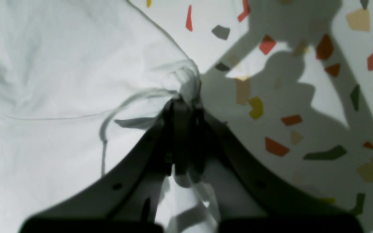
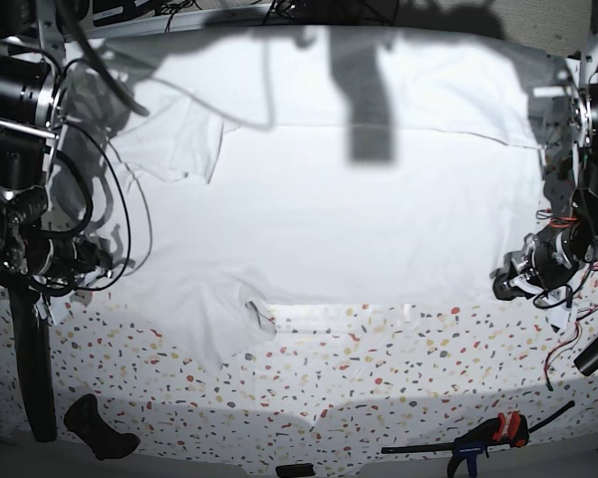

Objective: Fold the T-shirt properly
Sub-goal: 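Move the right gripper down to the hem corner nearest it, then close both grippers on the white shirt's hem corners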

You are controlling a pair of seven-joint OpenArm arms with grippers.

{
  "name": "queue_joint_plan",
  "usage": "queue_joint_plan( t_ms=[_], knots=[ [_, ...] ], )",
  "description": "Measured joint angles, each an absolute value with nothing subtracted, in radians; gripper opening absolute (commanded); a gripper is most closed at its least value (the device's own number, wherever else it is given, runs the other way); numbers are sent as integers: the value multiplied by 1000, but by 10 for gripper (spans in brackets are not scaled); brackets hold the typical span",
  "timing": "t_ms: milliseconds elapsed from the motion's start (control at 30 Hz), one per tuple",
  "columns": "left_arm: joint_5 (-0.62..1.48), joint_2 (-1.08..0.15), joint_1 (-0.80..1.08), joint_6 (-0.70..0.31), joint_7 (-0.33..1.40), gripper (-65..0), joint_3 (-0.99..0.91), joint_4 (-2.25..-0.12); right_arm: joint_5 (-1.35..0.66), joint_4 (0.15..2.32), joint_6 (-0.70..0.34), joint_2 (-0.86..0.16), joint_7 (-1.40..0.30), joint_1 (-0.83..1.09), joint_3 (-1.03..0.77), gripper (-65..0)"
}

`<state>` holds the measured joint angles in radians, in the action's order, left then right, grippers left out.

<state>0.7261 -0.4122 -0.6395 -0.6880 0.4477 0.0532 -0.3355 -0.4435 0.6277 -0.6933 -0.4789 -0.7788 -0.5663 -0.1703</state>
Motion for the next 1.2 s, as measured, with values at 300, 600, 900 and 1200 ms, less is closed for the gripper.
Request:
queue_joint_plan(
  t_ms=[300, 600, 900, 1200],
  knots=[
    [711, -413, -649, -688, 441, -650, 53, -336, -421, 615, -693, -460, -825, -694, -167, -650],
    [720, -413, -723, -685, 542, -650, 53, -336, -424, 617, -693, -467, -847, -749, -168, -650],
    [820, -420, -711, -685, 654, -650, 53, -476, -483, 695, -693, -468, -922, -746, -168, -650],
    [817, -419, -712, -688, 730, -650, 54, -570, -444, 934, -693, -465, -897, -641, -168, -650]
  ],
)
